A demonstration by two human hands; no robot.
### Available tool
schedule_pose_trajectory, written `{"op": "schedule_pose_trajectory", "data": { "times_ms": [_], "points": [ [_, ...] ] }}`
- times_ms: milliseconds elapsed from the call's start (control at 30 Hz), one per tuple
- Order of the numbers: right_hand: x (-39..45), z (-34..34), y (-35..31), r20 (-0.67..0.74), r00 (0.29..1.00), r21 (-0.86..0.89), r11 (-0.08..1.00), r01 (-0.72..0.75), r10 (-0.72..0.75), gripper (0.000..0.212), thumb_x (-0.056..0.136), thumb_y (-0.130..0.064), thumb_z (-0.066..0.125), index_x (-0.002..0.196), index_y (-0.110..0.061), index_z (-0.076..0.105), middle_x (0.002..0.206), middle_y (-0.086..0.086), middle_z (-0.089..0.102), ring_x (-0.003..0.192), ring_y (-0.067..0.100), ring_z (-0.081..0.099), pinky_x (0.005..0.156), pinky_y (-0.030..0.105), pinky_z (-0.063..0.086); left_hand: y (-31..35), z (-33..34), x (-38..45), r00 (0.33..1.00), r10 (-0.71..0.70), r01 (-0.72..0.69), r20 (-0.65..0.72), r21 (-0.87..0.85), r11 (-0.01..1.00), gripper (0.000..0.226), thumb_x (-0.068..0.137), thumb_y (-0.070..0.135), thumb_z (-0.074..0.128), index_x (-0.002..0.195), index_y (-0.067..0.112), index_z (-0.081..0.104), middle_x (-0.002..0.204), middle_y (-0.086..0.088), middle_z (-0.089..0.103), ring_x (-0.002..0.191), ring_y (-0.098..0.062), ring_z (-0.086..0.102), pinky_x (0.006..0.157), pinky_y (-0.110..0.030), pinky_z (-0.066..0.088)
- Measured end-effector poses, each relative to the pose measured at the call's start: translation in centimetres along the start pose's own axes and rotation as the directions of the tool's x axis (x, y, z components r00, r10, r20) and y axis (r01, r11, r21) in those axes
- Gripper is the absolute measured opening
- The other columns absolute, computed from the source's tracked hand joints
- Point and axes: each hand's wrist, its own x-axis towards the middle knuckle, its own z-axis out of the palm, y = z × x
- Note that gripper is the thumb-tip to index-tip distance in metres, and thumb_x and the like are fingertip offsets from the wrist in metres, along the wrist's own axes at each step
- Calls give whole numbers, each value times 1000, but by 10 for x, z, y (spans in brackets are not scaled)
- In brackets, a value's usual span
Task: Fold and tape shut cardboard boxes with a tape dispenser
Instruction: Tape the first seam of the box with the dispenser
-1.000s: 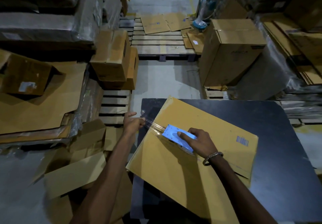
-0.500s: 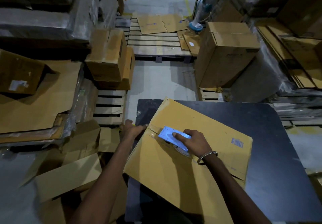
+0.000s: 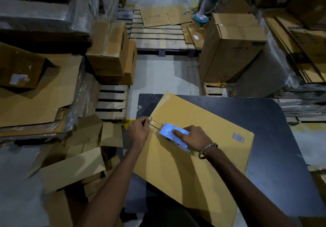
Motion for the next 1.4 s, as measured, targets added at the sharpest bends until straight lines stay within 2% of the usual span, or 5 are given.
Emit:
{"op": "schedule_pose_trajectory", "data": {
  "times_ms": [367, 500, 667, 1300, 1400],
  "points": [
    [-54, -52, 119, 80, 995, -174, 984, -41, 56, 69, 89, -77, 55, 56, -19, 38, 49, -2, 37, 46, 17, 34, 56, 36, 25, 1, 18, -12, 995, 62, -48, -77, 174, 984, 29, 109, 38, 55, 113, 19, 76, 98, -9, 75, 84, -35, 69, 62, -36, 42],
    [-50, -49, 120, 52, 997, -196, 979, -49, 60, 65, 92, -73, 54, 60, -18, 42, 53, 2, 39, 49, 21, 35, 55, 35, 27, 8, 39, -35, 981, 174, -155, -90, 187, 970, 40, 109, 30, 51, 142, 9, 60, 143, -12, 62, 130, -34, 58, 97, -50, 54],
    [-52, -48, 120, 35, 998, -209, 977, -51, 60, 65, 92, -73, 54, 61, -17, 41, 54, 2, 33, 46, 20, 30, 53, 34, 24, 36, 82, -101, 831, 446, -546, 333, 333, 769, 61, 111, 50, 28, 164, 21, 35, 173, -3, 27, 161, -21, 19, 129, -52, 17],
    [-116, -104, 229, 41, 982, -208, 963, -174, 186, 61, 88, -70, 63, 59, -17, 53, 55, -2, 51, 53, 17, 47, 57, 33, 38, 58, 102, -130, 880, 333, -462, 338, 456, 760, 64, 110, 47, 14, 169, 21, 16, 175, -8, 11, 163, -26, 7, 131, -54, 7],
    [-120, -103, 234, 36, 982, -173, 969, -177, 185, 65, 89, -69, 63, 54, -18, 43, 51, -2, 44, 51, 17, 43, 57, 35, 34, 82, 115, -162, 788, 395, -581, 472, 359, 730, 71, 109, 57, 21, 169, 18, 15, 175, -7, 3, 164, -23, 3, 131, -52, 1]
  ]
}}
